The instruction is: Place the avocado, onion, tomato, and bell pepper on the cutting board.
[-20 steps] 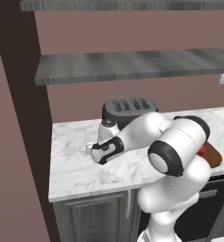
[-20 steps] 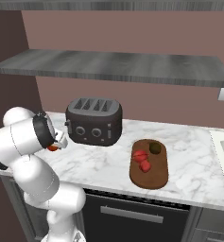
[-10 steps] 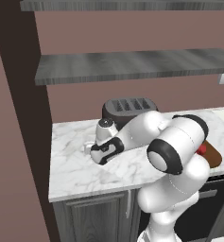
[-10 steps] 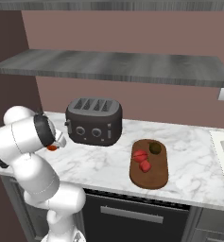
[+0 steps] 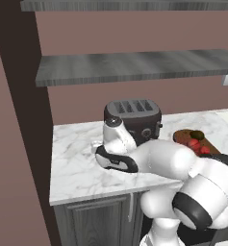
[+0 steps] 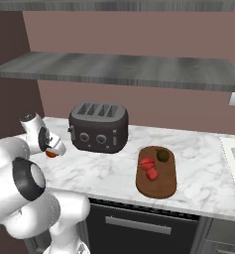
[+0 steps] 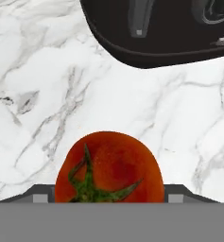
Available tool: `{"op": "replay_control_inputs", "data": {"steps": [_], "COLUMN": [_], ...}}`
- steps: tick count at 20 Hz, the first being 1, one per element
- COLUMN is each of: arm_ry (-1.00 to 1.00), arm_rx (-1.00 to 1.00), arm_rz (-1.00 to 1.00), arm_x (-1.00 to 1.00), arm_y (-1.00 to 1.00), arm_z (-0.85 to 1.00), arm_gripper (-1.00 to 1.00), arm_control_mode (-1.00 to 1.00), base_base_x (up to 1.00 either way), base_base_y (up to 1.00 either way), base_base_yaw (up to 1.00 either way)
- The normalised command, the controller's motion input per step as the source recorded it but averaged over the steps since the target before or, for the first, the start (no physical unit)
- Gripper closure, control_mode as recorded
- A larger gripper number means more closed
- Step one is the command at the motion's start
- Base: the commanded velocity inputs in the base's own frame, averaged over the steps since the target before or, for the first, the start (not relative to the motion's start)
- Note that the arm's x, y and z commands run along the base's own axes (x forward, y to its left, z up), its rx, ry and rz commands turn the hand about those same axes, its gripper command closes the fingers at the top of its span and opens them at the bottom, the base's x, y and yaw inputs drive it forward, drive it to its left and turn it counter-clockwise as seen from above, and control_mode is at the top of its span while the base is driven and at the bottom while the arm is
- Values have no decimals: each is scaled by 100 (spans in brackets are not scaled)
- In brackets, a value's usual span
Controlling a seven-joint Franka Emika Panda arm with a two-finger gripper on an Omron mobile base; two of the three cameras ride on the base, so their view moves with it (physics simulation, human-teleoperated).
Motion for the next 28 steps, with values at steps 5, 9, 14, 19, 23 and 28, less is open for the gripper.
{"op": "replay_control_inputs", "data": {"steps": [5, 9, 14, 19, 23, 28], "arm_ry": [0, -2, -3, -1, -5, -9], "arm_rx": [1, 0, 0, 0, -2, -1], "arm_rz": [-17, -13, -6, 0, 0, 0], "arm_x": [-71, -72, -57, -41, -25, -15], "arm_y": [-26, -20, -25, -52, -85, -99], "arm_z": [100, 100, 95, 72, 44, 29], "arm_gripper": [100, 100, 100, 100, 100, 100], "arm_control_mode": [-100, -100, -100, -100, -100, -100], "base_base_x": [0, 0, 0, 0, 0, 0], "base_base_y": [0, 0, 0, 0, 0, 0], "base_base_yaw": [0, 0, 0, 0, 0, 0]}}
